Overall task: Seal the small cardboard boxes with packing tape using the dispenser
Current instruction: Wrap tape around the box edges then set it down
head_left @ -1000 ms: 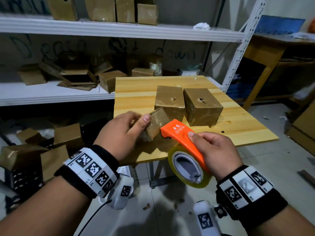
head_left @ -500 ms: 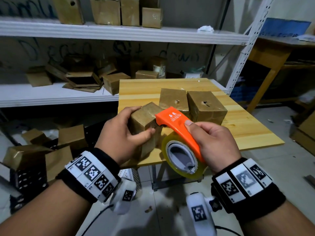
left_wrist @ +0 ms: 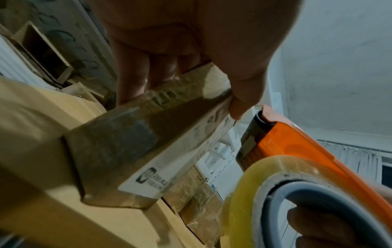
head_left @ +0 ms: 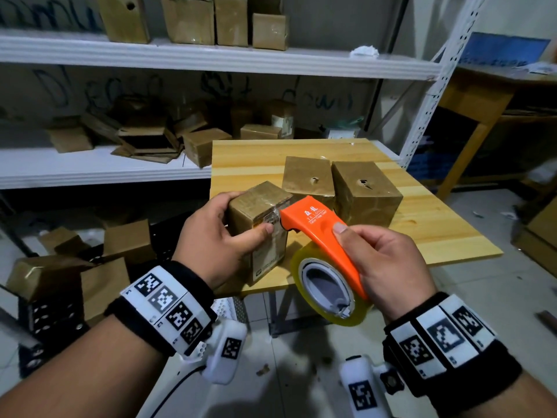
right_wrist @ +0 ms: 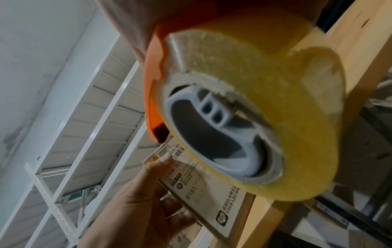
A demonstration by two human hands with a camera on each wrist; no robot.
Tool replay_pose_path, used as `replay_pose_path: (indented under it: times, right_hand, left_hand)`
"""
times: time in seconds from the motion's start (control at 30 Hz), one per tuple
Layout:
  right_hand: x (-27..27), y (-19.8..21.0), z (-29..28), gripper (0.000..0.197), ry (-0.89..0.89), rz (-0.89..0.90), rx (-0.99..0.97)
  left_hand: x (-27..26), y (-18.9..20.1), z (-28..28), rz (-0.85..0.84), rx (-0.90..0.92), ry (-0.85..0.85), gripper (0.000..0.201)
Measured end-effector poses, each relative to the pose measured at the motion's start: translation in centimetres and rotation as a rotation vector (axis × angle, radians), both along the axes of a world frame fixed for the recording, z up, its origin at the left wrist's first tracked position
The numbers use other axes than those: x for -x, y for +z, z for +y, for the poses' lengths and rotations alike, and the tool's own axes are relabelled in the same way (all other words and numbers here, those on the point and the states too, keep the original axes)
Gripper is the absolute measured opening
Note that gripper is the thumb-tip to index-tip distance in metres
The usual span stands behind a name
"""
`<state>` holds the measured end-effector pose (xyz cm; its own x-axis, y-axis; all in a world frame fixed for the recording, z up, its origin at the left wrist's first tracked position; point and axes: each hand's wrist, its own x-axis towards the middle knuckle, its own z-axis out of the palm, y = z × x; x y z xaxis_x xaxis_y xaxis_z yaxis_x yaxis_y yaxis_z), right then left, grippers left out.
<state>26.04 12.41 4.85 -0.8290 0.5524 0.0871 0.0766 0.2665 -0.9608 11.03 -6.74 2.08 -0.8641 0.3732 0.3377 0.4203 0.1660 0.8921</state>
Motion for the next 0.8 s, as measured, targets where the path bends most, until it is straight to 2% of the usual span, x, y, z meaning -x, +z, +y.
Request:
replay_pose_path:
  times: [0.07, 0.13, 0.23, 0.3, 0.47, 0.63, 0.8]
  right_hand:
    - [-0.2, -0.1, 0.1, 0.028, -0.004, -0.002, 0.002]
    - [-0.4, -0.4, 0.2, 0.028, -0.005, -0.011, -0.008]
    - [-0.7, -0.8, 0.1, 0.027, 0.022, -0.055, 0.008]
    - [-0.8, -1.1, 0.0, 0.026, 0.036, -0.070, 0.033]
    - [-0.8, -1.8, 0.2, 0.027, 0.028, -0.111, -0.003]
    - [-0.9, -2.7, 0.4, 0.031, 0.035, -0.186, -0.011]
    - [-0.7, -2.9, 0.3, 0.030, 0.035, -0.200, 0.000]
  left_hand:
    - [-0.1, 0.2, 0.0, -0.018, -0.005, 0.010, 0.065]
    - [0.1, 0.5, -0.1, -0.041, -0.003, 0.037, 0.052]
    - [0.8, 1.0, -0.5, -0.173, -0.087, 0.056, 0.032]
    - [0.9, 1.3, -0.6, -0.241, -0.122, 0.057, 0.027]
    - [1.5, 1.3, -0.9, -0.385, -0.205, 0.103, 0.024]
    - [2.3, 0.8, -1.1, -0.504, -0.299, 0.141, 0.033]
    - [2.4, 0.6, -1.0, -0.603, -0.383, 0.125, 0.025]
